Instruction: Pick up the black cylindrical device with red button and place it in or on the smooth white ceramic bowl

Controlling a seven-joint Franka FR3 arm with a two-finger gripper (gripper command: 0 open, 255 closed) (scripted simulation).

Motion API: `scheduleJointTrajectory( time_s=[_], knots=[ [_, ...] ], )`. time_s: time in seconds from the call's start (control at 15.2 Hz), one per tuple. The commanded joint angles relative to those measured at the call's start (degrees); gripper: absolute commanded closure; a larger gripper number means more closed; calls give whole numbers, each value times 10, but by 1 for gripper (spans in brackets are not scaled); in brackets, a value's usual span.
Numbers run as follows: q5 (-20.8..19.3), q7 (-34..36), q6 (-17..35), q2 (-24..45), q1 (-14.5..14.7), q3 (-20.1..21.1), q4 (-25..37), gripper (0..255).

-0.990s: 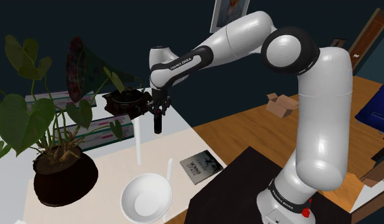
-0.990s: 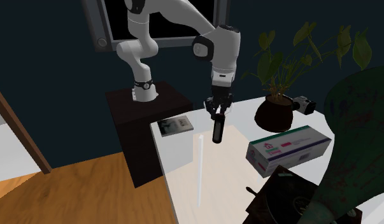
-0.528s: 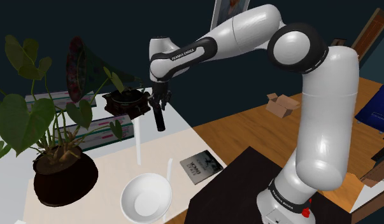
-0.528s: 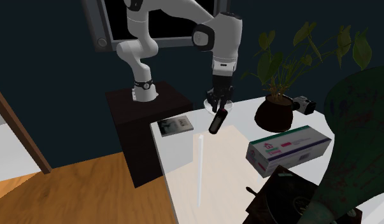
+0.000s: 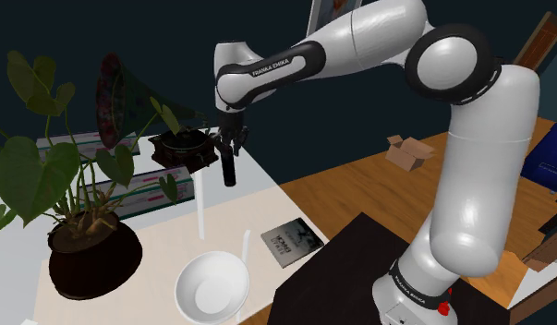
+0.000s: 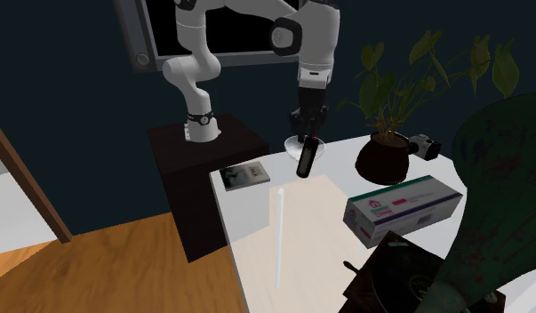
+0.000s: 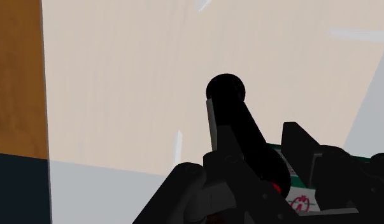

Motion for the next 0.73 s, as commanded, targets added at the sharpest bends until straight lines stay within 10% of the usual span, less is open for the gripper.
scheduleJointTrajectory(
  time_s=[0.0, 0.59, 0.66],
  knots=[
    [3, 17, 6, -28, 9, 7, -34, 255],
    [18, 82, 12, -117, 47, 40, -129, 255],
    [18, 82, 12, -117, 47, 40, -129, 0]
  ],
)
